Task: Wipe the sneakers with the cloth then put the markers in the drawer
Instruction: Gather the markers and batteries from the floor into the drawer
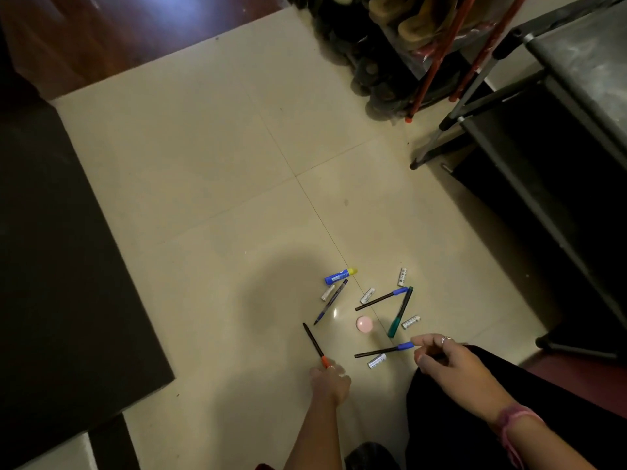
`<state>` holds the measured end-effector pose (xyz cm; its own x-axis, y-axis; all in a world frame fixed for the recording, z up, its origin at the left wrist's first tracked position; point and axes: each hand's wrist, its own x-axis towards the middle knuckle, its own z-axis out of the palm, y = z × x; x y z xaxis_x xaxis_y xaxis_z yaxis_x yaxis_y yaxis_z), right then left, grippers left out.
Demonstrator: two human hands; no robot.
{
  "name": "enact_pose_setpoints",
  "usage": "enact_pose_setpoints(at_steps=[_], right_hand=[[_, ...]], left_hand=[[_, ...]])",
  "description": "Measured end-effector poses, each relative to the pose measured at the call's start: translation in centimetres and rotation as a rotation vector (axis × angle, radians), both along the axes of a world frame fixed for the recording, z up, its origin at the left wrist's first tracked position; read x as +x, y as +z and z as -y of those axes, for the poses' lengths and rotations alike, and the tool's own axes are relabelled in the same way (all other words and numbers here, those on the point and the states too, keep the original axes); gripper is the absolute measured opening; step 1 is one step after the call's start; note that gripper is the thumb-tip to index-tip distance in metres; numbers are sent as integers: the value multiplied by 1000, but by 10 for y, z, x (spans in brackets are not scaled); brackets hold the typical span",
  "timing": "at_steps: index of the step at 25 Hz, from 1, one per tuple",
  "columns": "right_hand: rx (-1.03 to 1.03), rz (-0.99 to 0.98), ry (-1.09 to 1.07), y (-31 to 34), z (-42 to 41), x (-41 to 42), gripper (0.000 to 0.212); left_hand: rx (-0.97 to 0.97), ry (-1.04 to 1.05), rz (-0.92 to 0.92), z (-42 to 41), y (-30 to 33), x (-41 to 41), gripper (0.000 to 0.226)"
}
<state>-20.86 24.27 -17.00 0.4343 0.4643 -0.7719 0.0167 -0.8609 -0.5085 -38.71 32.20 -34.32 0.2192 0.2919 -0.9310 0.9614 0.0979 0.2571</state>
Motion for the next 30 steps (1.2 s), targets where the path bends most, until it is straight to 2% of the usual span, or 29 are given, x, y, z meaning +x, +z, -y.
enact_pose_setpoints(at_steps=[10, 16, 21, 22, 24, 25, 26, 27, 30], right_hand=[[78, -38, 17, -1, -13, -11, 15], [67, -68, 5, -6, -15, -13, 17], [58, -99, -52, -12, -14, -14, 15], [58, -104, -63, -13, -14, -15, 15], [55, -115, -73, -14, -13, -16, 15], [56, -119, -76, -15, -13, -16, 15], [55, -121, -74, -17, -12, -16, 14], [54, -122, -68, -18, -12, -16, 14], [53, -120, -43, -18, -13, -17, 15]], left_hand=[[-43, 125, -114, -5, -8, 7, 54], [-4, 223, -94, -8, -15, 6, 50], [7, 339, -42, -6, -13, 2, 31], [-2, 350, -54, -4, -13, 0, 34], [-19, 435, -85, 0, -17, -5, 72], [-34, 479, -82, 1, -15, -5, 86], [-52, 534, -83, 1, -13, -4, 91], [-55, 588, -82, 3, -16, -3, 89], [-84, 829, -103, 0, -20, -3, 65]])
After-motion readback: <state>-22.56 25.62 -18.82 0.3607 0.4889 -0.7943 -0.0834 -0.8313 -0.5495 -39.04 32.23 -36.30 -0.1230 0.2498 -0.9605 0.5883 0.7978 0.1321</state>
